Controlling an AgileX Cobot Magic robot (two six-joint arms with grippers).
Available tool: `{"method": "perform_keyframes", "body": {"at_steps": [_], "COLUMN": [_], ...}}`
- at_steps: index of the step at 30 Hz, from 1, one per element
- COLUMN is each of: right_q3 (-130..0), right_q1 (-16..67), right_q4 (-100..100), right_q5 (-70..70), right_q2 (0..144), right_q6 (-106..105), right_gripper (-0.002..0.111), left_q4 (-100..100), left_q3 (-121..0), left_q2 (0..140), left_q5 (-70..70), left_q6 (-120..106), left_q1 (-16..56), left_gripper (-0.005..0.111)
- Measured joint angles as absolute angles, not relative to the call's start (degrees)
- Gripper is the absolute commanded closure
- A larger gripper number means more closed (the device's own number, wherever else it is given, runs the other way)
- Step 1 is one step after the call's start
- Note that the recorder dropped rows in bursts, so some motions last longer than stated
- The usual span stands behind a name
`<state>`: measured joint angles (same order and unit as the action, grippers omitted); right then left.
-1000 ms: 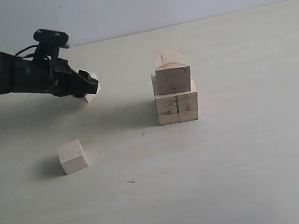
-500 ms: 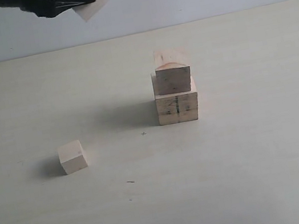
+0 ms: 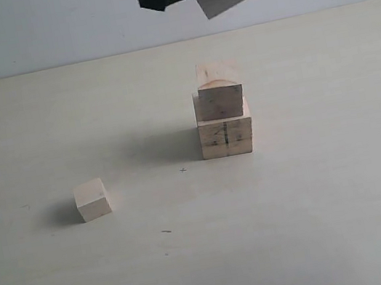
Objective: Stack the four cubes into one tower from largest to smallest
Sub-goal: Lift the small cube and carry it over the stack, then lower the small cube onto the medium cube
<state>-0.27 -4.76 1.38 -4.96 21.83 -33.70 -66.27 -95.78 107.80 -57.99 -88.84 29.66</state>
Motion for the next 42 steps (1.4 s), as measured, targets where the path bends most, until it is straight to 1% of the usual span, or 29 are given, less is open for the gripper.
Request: {"method": "perform_keyframes", "body": {"at_steps": [4, 11, 17, 29, 34, 42], "right_q3": [-0.27, -0.27, -0.27, -0.27, -0.27, -0.27], "right_q1": [-4.76, -4.76, -4.76, -4.76, -4.76, -4.76], "right_q4": [1.38, 1.38, 1.38, 1.38, 1.38, 1.38], "right_q5": [-4.96, -4.96, -4.96, -4.96, -4.96, -4.96], "right_q2": [21.52, 21.52, 21.52, 21.52, 21.52, 21.52], "right_q6": [-33.7, -33.7, -33.7, -33.7, -33.7, -33.7], "right_gripper": [0.108, 0.108, 0.108, 0.108, 0.108, 0.108], "left_q4": [-65.52, -60.84, -52.58, -45.58, -39.86, -41.49], "left_q3": [-96.81, -98.56, -101.86, -110.56, -111.06, -111.16], "left_q2": [111.43, 115.21, 118.13, 122.83, 124.25, 124.49], "left_q5": [-57.76, -57.53, -57.53, -58.68, -59.46, -56.69], "left_q6": [-88.84, -88.84, -86.97, -80.56, -78.39, -78.26], "left_q1": [31.11, 31.24, 31.24, 31.24, 31.24, 31.01], "left_gripper": [0.107, 0.107, 0.107, 0.107, 0.107, 0.107]}}
